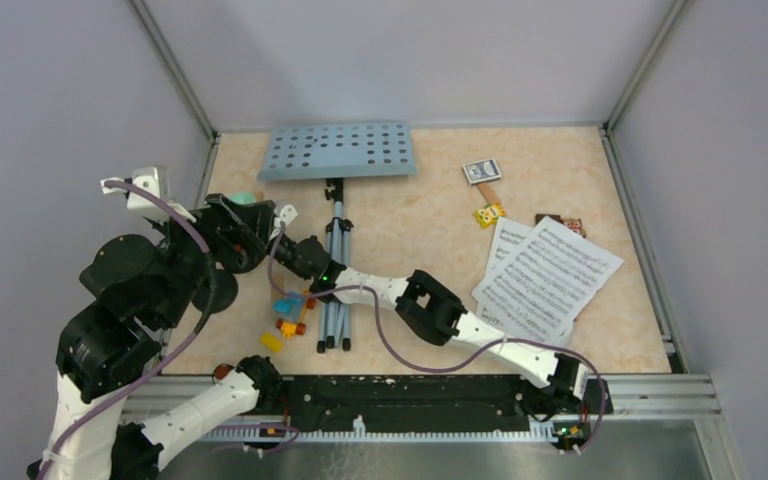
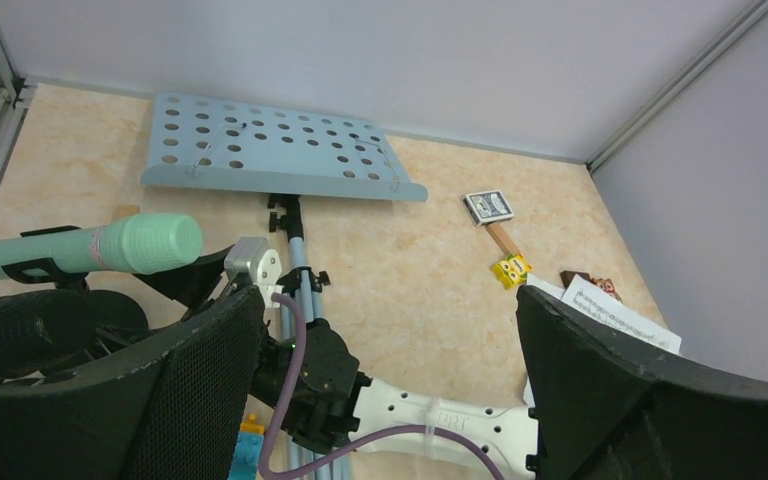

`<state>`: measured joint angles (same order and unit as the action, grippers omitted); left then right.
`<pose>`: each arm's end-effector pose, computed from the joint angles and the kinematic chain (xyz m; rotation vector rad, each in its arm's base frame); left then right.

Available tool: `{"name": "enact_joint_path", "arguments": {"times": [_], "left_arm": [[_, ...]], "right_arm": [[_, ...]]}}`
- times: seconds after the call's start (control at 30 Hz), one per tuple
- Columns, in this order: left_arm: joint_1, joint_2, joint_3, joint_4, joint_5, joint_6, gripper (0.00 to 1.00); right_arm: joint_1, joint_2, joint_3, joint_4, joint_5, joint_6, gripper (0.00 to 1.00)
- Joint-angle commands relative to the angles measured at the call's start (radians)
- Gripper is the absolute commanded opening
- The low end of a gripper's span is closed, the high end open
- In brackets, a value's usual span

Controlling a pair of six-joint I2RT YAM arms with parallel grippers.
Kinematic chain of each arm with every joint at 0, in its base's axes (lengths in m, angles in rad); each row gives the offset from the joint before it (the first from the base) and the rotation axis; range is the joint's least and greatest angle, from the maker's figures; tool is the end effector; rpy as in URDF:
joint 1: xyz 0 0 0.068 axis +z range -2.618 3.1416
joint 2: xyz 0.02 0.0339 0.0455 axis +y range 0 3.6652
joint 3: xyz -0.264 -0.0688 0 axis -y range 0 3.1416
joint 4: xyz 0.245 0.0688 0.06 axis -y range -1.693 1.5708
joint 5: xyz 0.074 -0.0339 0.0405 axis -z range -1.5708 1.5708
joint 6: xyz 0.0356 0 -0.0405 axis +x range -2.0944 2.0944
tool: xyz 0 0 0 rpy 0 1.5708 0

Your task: Pack up the instrument practice props

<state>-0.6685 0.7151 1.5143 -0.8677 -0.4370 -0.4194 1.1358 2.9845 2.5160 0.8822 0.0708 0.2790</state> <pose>0.0521 -0.0220 0.4968 -0.1320 1.6488 -0.4749 0.2664 0.5673 0.1417 -0.4548 1.1579 1.2026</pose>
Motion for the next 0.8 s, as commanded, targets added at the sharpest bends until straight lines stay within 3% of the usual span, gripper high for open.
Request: {"name": "enact_joint_path", "arguments": {"times": [0.0,0.2,0.27,0.53,0.77], "left_arm": [[0.001,-0.007,-0.012,0.023,-0.015,0.033,0.99],[0.001,-0.022,-0.023,0.02,-0.032,0.029,0.99],[0.001,-0.022,-0.012,-0.004,-0.059,0.014,0.99],[0.0,0.019,0.14,-0.151,-0.26,-0.128,0.99],[0.002,0.155,0.339,-0.46,-0.457,-0.407,0.99]], "right_arm": [[0.004,0.029,0.048,0.015,0.018,-0.044,0.86],[0.004,0.01,0.045,0.015,-0.063,-0.099,0.86],[0.003,-0.047,-0.026,0.033,-0.1,-0.131,0.86],[0.004,-0.55,-0.663,0.2,-0.109,-0.22,0.86],[0.005,-0.934,-1.187,0.266,-0.124,-0.247,0.86]]}}
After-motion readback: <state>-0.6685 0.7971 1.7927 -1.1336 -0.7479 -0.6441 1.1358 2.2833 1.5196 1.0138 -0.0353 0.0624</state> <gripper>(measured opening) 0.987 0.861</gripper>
